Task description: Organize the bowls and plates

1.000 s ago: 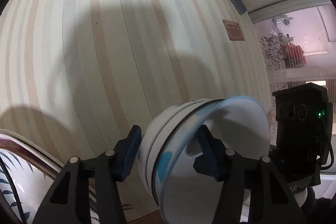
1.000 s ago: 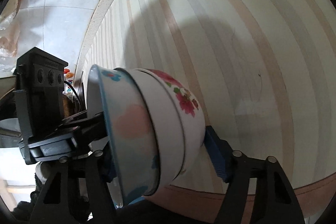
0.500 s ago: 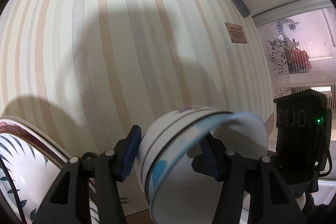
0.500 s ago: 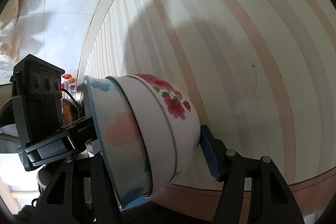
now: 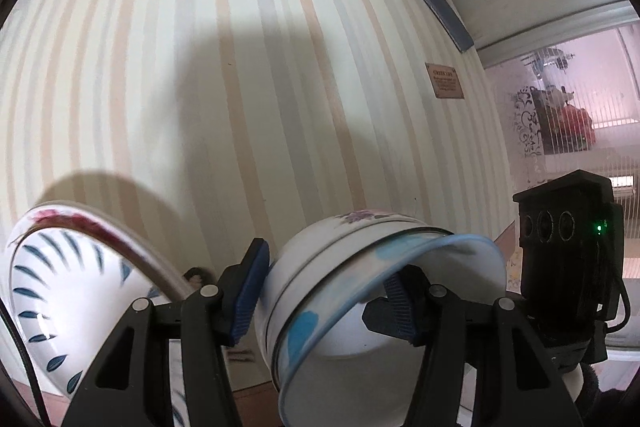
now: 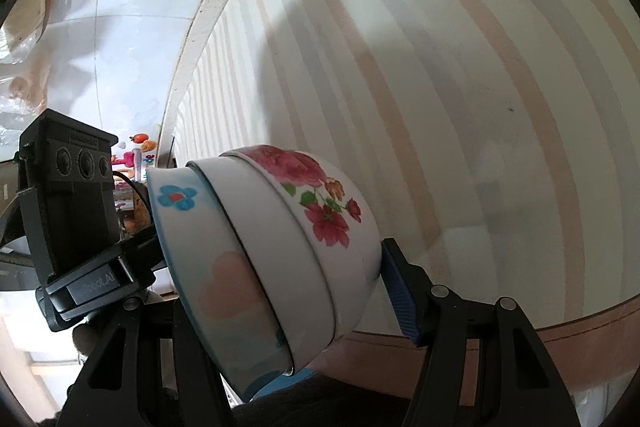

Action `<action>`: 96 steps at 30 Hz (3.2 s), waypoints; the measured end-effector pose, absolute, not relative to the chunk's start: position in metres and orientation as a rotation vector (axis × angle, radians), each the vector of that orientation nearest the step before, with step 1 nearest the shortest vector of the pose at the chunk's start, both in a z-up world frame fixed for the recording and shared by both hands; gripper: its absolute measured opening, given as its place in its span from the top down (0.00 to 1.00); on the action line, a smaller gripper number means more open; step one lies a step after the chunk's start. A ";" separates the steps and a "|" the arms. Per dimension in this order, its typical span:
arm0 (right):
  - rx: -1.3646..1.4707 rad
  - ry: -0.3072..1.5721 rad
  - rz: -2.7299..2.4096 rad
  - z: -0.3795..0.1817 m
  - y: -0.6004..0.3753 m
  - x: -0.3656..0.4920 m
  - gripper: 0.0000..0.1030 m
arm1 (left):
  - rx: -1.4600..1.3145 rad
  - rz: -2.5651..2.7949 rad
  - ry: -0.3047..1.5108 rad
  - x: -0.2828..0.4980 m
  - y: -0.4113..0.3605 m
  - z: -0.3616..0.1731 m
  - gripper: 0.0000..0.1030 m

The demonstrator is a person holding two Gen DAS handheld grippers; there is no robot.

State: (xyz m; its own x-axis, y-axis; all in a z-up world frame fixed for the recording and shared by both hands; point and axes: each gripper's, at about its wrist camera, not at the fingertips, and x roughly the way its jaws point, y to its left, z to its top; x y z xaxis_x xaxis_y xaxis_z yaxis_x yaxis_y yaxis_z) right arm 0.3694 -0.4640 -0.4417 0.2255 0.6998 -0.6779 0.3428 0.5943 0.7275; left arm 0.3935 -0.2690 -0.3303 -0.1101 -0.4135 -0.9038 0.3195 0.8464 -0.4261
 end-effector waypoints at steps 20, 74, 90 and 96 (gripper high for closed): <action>0.801 1.509 0.598 -0.416 -0.326 0.416 0.38 | -0.289 -0.314 1.490 0.388 -0.116 -0.306 0.48; 0.230 1.165 0.204 -0.261 -0.257 0.340 0.06 | -0.063 -0.114 1.133 0.297 -0.031 -0.203 0.05; 0.204 0.940 0.070 -0.151 -0.225 0.173 0.04 | 0.002 -0.183 0.904 0.176 -0.008 -0.105 0.04; 0.176 0.855 0.066 -0.117 -0.208 0.112 0.03 | -0.027 -0.185 0.840 0.128 0.002 -0.082 0.00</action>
State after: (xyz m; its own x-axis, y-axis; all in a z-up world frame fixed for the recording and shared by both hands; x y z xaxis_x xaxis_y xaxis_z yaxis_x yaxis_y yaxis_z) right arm 0.1122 -0.2084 -0.1174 0.6551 0.1283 -0.7446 0.0132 0.9834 0.1810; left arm 0.1275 0.0021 -0.0820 0.6525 -0.1736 -0.7377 0.1523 0.9836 -0.0968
